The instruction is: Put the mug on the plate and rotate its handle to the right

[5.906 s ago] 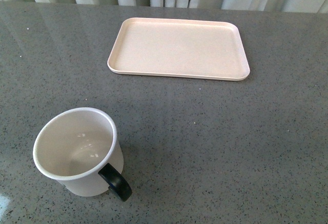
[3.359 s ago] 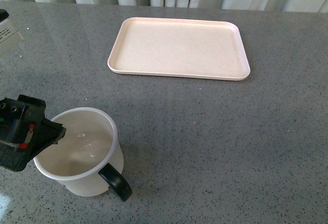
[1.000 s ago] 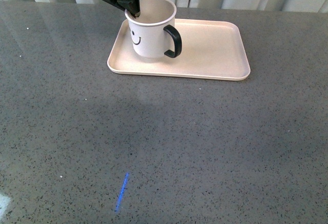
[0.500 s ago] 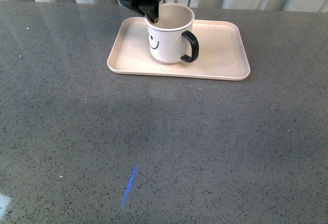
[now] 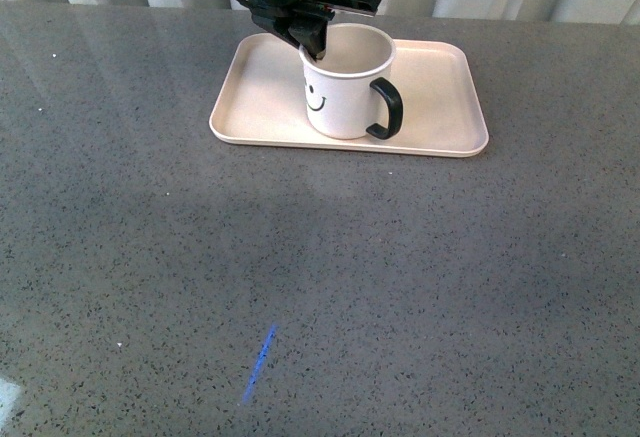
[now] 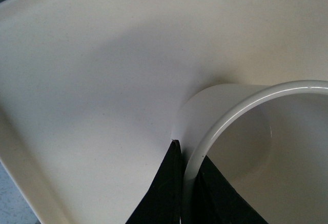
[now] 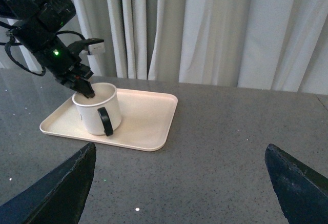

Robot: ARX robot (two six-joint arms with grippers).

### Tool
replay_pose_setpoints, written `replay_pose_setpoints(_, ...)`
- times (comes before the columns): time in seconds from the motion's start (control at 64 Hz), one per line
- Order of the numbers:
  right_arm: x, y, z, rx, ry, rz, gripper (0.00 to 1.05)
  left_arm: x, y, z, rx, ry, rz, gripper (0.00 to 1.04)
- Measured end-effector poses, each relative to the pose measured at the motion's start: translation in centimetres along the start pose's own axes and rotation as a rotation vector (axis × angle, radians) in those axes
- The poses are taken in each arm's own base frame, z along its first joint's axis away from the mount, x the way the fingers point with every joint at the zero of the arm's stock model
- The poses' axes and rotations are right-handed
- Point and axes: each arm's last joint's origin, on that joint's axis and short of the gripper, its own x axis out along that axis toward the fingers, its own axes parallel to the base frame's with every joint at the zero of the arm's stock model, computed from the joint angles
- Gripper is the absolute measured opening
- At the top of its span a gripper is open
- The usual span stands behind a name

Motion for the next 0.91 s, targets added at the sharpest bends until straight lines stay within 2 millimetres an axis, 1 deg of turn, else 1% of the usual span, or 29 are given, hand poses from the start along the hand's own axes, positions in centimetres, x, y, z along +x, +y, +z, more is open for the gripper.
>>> replay_pose_setpoints(0.219, 0.0, 0.0, 0.0, 0.000, 0.000, 0.000, 0.96, 0.2, -0.3, 0.1, 0.003, -0.001, -0.005, 0.02)
replay_pose_setpoints(0.359, 0.0, 0.0, 0.0, 0.000, 0.000, 0.000, 0.96, 0.2, -0.4, 0.2, 0.003, -0.002, -0.009, 0.22)
replay_pose_setpoints(0.422, 0.0, 0.0, 0.0, 0.000, 0.000, 0.000, 0.96, 0.2, -0.4, 0.2, 0.004, -0.005, -0.014, 0.36)
replay_pose_setpoints(0.453, 0.0, 0.0, 0.0, 0.000, 0.000, 0.000, 0.96, 0.2, -0.4, 0.3, 0.005, -0.007, -0.016, 0.40)
replay_pose_setpoints(0.469, 0.0, 0.0, 0.0, 0.000, 0.000, 0.000, 0.96, 0.3, -0.4, 0.3, 0.006, -0.010, -0.017, 0.43)
replay_pose_setpoints(0.547, 0.0, 0.0, 0.0, 0.000, 0.000, 0.000, 0.96, 0.1, -0.5, 0.2, 0.009, -0.025, -0.022, 0.54)
replay_pose_setpoints(0.562, 0.0, 0.0, 0.0, 0.000, 0.000, 0.000, 0.96, 0.1, -0.5, 0.2, 0.009, -0.028, -0.024, 0.58)
replay_pose_setpoints(0.609, 0.0, 0.0, 0.0, 0.000, 0.000, 0.000, 0.96, -0.1, -0.6, 0.1, 0.011, -0.034, -0.025, 0.63)
replay_pose_setpoints(0.672, 0.0, 0.0, 0.0, 0.000, 0.000, 0.000, 0.96, -0.9, -0.8, -0.1, 0.015, -0.052, -0.026, 0.74)
replay_pose_setpoints(0.703, 0.0, 0.0, 0.0, 0.000, 0.000, 0.000, 0.96, -1.3, -0.8, -0.2, 0.015, -0.058, -0.025, 0.77)
replay_pose_setpoints(0.719, 0.0, 0.0, 0.0, 0.000, -0.001, 0.000, 0.96, -1.8, -0.9, -0.2, 0.017, -0.068, -0.024, 0.81)
replay_pose_setpoints(0.75, 0.0, 0.0, 0.0, 0.000, 0.000, 0.000, 0.96, -2.3, -0.9, -0.2, 0.018, -0.081, -0.024, 0.84)
replay_pose_setpoints(0.766, 0.0, 0.0, 0.0, 0.000, 0.000, 0.000, 0.96, -3.0, -0.9, -0.2, 0.020, -0.096, -0.024, 0.88)
replay_pose_setpoints(0.797, 0.0, 0.0, 0.0, 0.000, 0.000, 0.000, 0.96, -3.7, -1.0, -0.3, 0.018, -0.114, -0.025, 0.91)
replay_pose_setpoints(0.812, 0.0, 0.0, 0.0, 0.000, 0.000, 0.000, 0.96, -4.5, -1.0, -0.3, 0.017, -0.132, -0.027, 0.95)
replay_pose_setpoints(0.844, 0.0, 0.0, 0.0, 0.000, 0.000, 0.000, 0.96, -5.7, -0.9, -0.4, 0.014, -0.163, -0.020, 0.97)
replay_pose_setpoints(0.875, 0.0, 0.0, 0.0, 0.000, 0.000, 0.000, 0.96, -6.6, -0.8, -0.4, 0.011, -0.187, -0.008, 0.97)
replay_pose_setpoints(0.906, 0.0, 0.0, 0.0, 0.000, 0.000, 0.000, 0.96, -8.4, -0.5, -0.7, -0.001, -0.235, 0.015, 0.95)
